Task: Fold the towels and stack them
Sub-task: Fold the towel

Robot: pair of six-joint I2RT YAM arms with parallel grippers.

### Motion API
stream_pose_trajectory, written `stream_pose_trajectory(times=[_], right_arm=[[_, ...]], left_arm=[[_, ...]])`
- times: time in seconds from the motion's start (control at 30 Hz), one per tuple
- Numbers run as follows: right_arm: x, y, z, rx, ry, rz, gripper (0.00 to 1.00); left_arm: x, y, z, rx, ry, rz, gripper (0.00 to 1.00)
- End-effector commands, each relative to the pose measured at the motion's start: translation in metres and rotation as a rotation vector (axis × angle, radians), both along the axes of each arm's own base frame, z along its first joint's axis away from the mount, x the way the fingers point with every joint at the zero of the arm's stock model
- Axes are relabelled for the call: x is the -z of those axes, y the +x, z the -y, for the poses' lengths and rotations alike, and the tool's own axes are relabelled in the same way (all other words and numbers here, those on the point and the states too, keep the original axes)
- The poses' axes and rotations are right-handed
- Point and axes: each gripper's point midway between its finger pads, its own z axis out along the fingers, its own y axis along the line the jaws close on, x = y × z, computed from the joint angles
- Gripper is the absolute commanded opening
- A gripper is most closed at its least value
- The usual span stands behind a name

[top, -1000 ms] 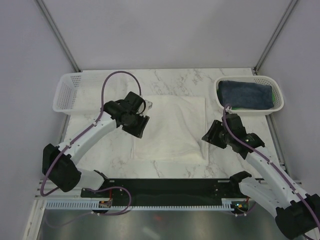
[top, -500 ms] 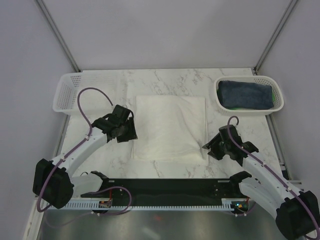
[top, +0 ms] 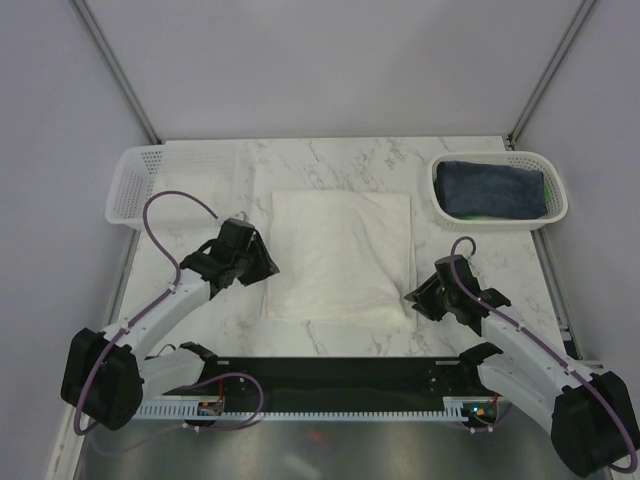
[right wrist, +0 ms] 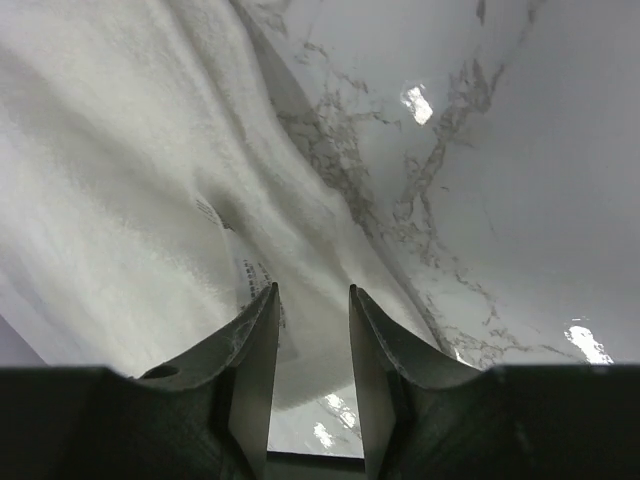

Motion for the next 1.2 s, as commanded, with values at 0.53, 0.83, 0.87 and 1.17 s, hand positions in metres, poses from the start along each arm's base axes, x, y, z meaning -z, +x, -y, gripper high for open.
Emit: stream_pose_trajectory(times=[0.53,0.83,0.87,1.17], right_arm=[[-0.015,0.008,-0.007,-0.107,-0.058,0.056,0.42],[0.000,-0.005,-0.009,-0.090,-0.042,0.007,0.44],[0.002,-0.006,-0.009,-0.085,-0.040,0.006,0.43],[0.006,-0.017,-0.008,-0.065,-0.012,-0.016,0.46]], left_arm=[[0.051,-0.015,-0.024,-0.166,0.066,-0.135,0.46],[0.058,-0.020,-0.022,-0.169,0.053,-0.168,0.44],[0.060,-0.021,-0.022,-0.171,0.051,-0.174,0.42],[0.067,-0.023,-0.023,-0.183,0.053,-0.181,0.39]])
